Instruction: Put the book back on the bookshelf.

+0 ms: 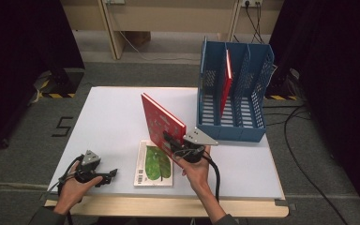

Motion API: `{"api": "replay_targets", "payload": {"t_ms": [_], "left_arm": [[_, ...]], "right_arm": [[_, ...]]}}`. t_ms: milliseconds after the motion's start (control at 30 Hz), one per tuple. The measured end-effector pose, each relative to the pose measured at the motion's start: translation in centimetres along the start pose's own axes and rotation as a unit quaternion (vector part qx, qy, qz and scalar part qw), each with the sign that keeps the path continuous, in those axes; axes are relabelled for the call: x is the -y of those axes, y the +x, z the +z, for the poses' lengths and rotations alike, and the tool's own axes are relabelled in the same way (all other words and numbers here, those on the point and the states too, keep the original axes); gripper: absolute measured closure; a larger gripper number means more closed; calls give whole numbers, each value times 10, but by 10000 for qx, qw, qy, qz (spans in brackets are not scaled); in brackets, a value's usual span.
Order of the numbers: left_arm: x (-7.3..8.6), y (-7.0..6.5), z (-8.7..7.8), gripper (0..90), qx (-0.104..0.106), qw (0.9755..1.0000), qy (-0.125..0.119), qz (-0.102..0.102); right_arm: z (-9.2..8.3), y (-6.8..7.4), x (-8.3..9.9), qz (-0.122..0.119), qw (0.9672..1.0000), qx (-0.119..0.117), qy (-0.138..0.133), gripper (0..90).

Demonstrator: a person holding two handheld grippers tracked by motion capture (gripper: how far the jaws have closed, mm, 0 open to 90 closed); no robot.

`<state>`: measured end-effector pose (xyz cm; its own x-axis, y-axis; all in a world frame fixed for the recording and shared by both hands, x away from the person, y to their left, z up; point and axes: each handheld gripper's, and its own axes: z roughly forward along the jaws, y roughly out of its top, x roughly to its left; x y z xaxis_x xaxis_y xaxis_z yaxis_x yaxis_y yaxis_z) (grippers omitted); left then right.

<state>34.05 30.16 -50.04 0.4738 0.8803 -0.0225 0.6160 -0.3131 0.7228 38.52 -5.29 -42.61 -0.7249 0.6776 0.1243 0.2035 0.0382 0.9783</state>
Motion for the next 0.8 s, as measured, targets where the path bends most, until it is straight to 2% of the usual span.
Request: {"api": "replay_targets", "payload": {"t_ms": [33,100,167,233,467,533,633,800], "left_arm": [[0,0,0,147,0,10000,-1,-2],[0,0,0,147,0,10000,-2,-3],[0,0,0,147,1,10000,-1,-1],[0,0,0,147,6,10000,1,4],[0,0,0,146,6,10000,6,2],[0,0,0,146,7,10000,5,1],[0,0,0,146,5,10000,3,1],[0,0,0,145,5,10000,8,1]], "right_arm": [[0,-1,2,61,10000,-28,-23,735],[1,-1,3,31,10000,7,25,735],[1,-1,5,56,10000,3,-81,734],[2,0,7,7,10000,18,-7,731],[5,0,15,-134,9999,-4,-56,727],[6,0,17,-78,9999,-59,-111,727],[6,-1,18,-154,9997,-65,-177,728],[7,0,19,-190,9997,-81,-126,728]]}}
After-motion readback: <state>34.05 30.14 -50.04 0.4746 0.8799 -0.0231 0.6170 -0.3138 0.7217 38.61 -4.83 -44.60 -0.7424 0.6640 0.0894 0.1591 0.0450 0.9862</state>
